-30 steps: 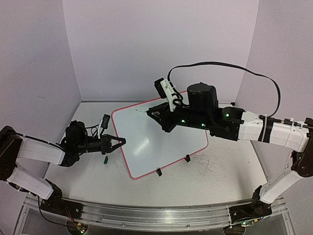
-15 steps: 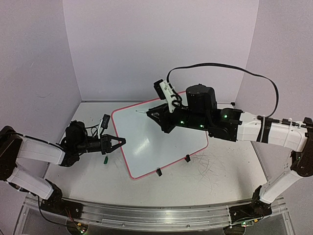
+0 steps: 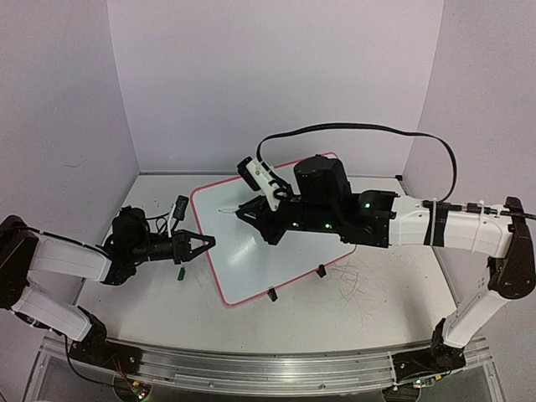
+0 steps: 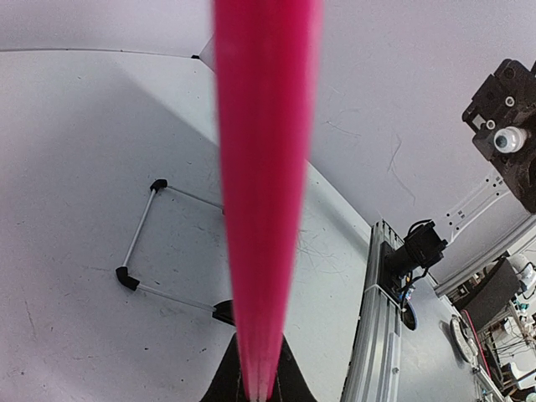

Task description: Write a sentence on the whiteboard

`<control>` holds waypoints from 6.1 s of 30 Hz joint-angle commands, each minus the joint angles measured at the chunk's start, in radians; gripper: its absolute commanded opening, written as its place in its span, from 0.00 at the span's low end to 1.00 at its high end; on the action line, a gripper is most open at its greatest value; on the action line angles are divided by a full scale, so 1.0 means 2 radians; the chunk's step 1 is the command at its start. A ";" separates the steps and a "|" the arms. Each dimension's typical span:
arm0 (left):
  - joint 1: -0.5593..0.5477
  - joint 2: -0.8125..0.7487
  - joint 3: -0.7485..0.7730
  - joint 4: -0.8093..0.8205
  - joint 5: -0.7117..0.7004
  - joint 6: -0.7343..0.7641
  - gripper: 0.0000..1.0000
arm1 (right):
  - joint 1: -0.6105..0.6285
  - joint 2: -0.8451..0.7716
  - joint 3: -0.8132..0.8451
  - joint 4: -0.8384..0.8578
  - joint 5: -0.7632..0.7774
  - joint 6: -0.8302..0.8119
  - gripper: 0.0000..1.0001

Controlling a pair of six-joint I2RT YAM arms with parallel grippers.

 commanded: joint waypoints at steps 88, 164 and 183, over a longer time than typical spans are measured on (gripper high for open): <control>-0.003 -0.002 0.029 -0.006 -0.007 0.029 0.00 | 0.013 0.122 0.092 0.063 0.131 -0.004 0.00; -0.003 -0.007 0.029 -0.011 -0.013 0.029 0.00 | 0.019 0.079 0.016 0.038 0.163 0.019 0.00; -0.003 -0.005 0.034 -0.013 -0.012 0.029 0.00 | 0.026 0.074 0.004 0.038 0.147 0.029 0.00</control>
